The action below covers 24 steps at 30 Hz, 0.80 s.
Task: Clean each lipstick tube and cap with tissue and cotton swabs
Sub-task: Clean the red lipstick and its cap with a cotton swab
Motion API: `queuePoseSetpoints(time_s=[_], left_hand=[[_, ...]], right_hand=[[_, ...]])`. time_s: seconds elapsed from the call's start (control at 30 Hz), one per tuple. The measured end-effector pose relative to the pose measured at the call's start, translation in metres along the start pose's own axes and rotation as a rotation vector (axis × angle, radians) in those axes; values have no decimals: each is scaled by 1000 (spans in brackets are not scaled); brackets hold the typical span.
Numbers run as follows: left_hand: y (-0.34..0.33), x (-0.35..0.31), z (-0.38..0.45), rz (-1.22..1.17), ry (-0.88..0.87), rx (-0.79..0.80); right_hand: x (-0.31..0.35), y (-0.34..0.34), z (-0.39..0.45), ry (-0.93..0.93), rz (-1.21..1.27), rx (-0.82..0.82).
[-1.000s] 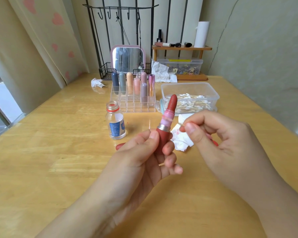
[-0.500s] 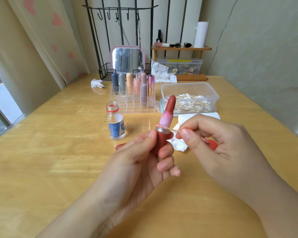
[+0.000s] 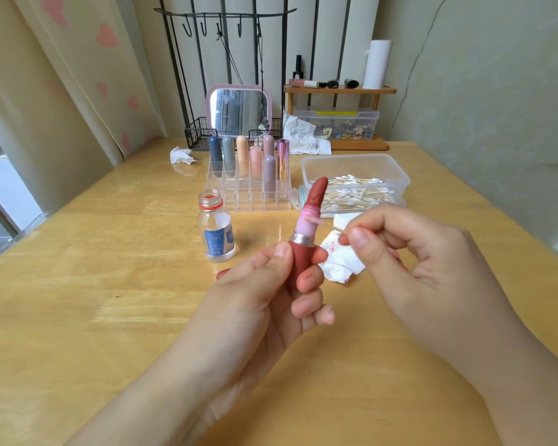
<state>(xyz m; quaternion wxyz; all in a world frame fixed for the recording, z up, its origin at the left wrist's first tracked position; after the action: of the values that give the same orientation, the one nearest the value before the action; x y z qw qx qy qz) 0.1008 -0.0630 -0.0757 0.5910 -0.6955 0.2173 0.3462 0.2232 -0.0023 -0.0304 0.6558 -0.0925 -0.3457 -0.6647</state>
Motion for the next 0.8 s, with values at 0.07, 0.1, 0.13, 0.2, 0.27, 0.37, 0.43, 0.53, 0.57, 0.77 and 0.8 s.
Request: queuePoseSetpoints(time_s=[0.07, 0.1, 0.13, 0.2, 0.27, 0.37, 0.43, 0.53, 0.57, 0.77, 0.8], left_hand=[[1, 0, 1, -15, 13, -4], [0, 0, 0, -13, 15, 14], [-1, 0, 0, -7, 15, 38], [-2, 0, -1, 10, 15, 47], [-2, 0, -2, 37, 2, 12], [-3, 1, -2, 46, -9, 5], [-2, 2, -1, 64, -22, 8], [0, 2, -1, 61, -29, -7], [0, 2, -1, 50, -22, -10], [-1, 1, 0, 14, 41, 62], [0, 2, 0, 15, 35, 55]], right_hand=[[0, 0, 0, -7, 13, 16], [0, -2, -1, -4, 13, 47], [0, -4, -2, 1, 6, 70], [0, -5, -3, 1, -8, 52], [-1, -1, -1, -5, -14, -3], [0, -1, -1, 4, 6, 21], [2, -3, -2, 8, 20, 52], [2, 1, 0, -3, 15, -1], [2, 1, 1, -6, 21, -3], [2, -3, -2, 32, -38, 9], [1, 0, -1, 27, -49, -21]])
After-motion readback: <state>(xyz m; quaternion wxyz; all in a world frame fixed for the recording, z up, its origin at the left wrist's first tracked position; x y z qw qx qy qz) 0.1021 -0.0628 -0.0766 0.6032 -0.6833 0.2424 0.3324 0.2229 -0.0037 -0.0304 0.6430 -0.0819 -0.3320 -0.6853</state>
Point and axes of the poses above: each hand's wrist, its own z-axis towards the middle knuckle, its own y-axis out of the back of the hand, x = y × z, the point moved 4 cm from there along z, towards the middle knuckle, and after that the axes turned 13 degrees about -x, right-handed, at the moved point
